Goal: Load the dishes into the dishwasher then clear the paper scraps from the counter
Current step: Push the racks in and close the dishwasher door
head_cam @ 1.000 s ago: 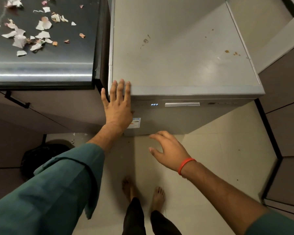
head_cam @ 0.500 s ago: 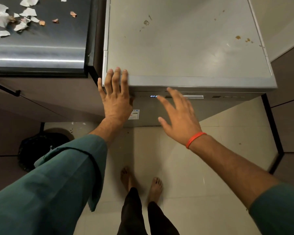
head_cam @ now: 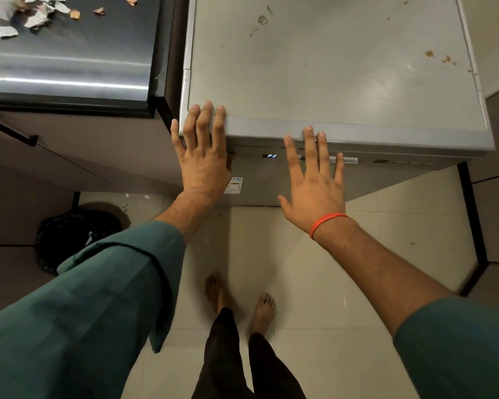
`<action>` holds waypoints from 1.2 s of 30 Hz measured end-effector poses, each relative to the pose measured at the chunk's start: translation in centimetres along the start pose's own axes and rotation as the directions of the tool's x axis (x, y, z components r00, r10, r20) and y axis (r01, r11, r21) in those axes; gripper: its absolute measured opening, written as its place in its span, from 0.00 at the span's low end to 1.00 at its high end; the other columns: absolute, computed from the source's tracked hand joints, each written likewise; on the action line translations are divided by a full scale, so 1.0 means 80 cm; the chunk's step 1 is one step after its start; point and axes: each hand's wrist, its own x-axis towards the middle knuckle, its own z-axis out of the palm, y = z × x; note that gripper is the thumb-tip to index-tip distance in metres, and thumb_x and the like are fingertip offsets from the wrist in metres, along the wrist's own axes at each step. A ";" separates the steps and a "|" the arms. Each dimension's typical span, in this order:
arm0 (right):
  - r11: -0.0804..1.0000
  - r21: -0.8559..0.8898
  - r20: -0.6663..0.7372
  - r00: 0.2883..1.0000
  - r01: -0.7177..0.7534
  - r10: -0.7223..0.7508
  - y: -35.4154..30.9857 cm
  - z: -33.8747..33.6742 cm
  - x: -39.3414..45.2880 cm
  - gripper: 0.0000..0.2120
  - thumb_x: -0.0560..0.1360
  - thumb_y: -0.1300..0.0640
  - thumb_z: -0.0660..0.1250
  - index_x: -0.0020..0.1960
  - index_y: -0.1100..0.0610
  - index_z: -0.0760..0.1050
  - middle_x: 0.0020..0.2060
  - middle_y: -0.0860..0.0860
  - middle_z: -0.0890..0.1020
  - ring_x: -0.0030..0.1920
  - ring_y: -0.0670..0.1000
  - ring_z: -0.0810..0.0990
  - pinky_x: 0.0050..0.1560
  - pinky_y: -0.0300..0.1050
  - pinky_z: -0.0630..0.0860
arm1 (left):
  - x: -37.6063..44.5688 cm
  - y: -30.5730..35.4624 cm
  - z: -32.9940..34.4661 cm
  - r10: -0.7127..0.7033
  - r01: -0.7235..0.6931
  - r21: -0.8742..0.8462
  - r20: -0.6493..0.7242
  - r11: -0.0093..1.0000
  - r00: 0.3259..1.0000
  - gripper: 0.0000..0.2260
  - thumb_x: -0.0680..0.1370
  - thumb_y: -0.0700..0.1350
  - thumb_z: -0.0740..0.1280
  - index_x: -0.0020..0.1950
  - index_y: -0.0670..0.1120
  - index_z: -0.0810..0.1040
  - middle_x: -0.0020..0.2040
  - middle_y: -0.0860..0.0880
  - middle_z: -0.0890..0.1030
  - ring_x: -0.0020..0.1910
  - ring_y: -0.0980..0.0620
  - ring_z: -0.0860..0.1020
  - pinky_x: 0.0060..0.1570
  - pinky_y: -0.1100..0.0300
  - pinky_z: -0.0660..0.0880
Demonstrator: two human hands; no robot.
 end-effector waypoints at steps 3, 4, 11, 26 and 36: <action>1.000 -0.017 0.007 1.000 -0.001 0.001 -0.002 0.001 0.000 0.57 0.72 0.38 0.71 0.81 0.50 0.32 0.81 0.58 0.36 0.81 0.62 0.37 0.77 0.70 0.50 | 0.000 0.000 0.003 -0.011 0.011 -0.010 -0.006 1.000 1.000 0.44 0.71 0.49 0.74 0.82 0.47 0.56 0.80 0.44 0.60 0.79 0.44 0.49 0.77 0.36 0.44; 1.000 -0.024 0.010 1.000 0.004 -0.004 -0.001 0.001 0.001 0.57 0.73 0.38 0.70 0.81 0.50 0.31 0.80 0.58 0.35 0.81 0.62 0.37 0.77 0.70 0.49 | 0.000 0.000 0.004 -0.017 0.016 -0.011 -0.013 1.000 1.000 0.43 0.71 0.49 0.74 0.82 0.47 0.56 0.80 0.44 0.60 0.79 0.44 0.50 0.77 0.36 0.45; 0.998 -0.055 0.007 1.000 0.006 -0.005 -0.001 0.006 0.002 0.58 0.71 0.37 0.72 0.81 0.50 0.32 0.81 0.58 0.36 0.80 0.62 0.37 0.76 0.71 0.51 | -0.001 -0.002 0.011 -0.019 0.019 -0.012 -0.025 1.000 0.999 0.44 0.70 0.50 0.73 0.82 0.49 0.56 0.79 0.46 0.57 0.78 0.45 0.50 0.77 0.37 0.44; 0.998 -0.060 0.061 0.998 0.008 -0.005 -0.002 -0.004 0.002 0.61 0.69 0.35 0.72 0.80 0.50 0.30 0.80 0.58 0.33 0.80 0.61 0.35 0.76 0.70 0.51 | -0.001 0.000 0.010 -0.033 0.032 -0.026 -0.024 0.999 0.999 0.44 0.69 0.49 0.74 0.82 0.50 0.57 0.79 0.46 0.57 0.78 0.45 0.50 0.77 0.37 0.46; 0.999 -0.031 0.100 0.995 0.005 -0.001 -0.004 -0.012 0.002 0.62 0.69 0.36 0.73 0.80 0.49 0.28 0.79 0.57 0.31 0.80 0.61 0.34 0.77 0.70 0.49 | -0.001 0.001 0.002 -0.027 0.028 -0.062 0.021 0.998 0.999 0.44 0.70 0.48 0.74 0.82 0.49 0.56 0.80 0.45 0.59 0.78 0.46 0.49 0.77 0.36 0.46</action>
